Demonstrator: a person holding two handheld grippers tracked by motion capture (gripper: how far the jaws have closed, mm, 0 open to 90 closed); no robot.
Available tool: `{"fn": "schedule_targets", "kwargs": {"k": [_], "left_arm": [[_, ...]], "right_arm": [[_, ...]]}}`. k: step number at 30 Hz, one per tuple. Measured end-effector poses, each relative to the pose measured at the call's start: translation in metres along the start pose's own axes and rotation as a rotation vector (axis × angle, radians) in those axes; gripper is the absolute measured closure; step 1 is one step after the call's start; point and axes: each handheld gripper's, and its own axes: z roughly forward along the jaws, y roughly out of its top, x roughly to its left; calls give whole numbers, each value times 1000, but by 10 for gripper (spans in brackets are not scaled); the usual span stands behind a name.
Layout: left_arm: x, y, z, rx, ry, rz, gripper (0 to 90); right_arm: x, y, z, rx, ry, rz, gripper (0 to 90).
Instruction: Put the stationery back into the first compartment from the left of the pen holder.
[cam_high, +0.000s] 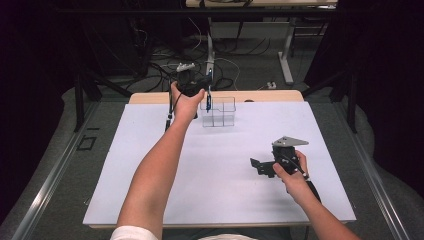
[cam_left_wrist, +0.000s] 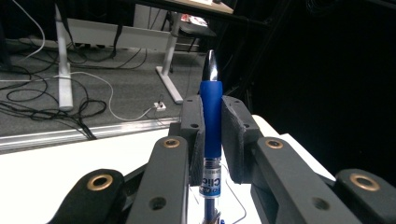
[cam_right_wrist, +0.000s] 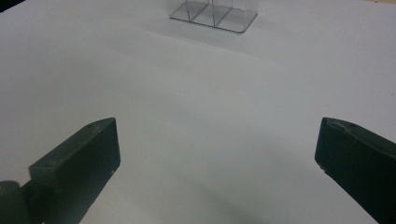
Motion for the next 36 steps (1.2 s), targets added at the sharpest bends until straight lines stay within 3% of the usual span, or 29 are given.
{"fn": "schedule_targets", "kwargs": {"k": [15, 17, 18, 20, 29, 36], "left_arm": [[7, 1, 6, -56, 31, -4, 802], [7, 2, 7, -86, 40, -4, 802], [7, 2, 7, -86, 40, -4, 802], [8, 2, 7, -96, 49, 6, 802], [6, 2, 8, -150, 79, 20, 802], [9, -1, 13, -157, 104, 19, 802]], "right_arm": [[1, -1, 0, -4, 6, 3, 0], [1, 0, -1, -5, 7, 4, 0], [0, 1, -3, 28, 9, -3, 0], [1, 0, -2, -5, 10, 5, 0], [1, 0, -3, -14, 7, 3, 0], [-1, 1, -4, -14, 9, 17, 0]]}}
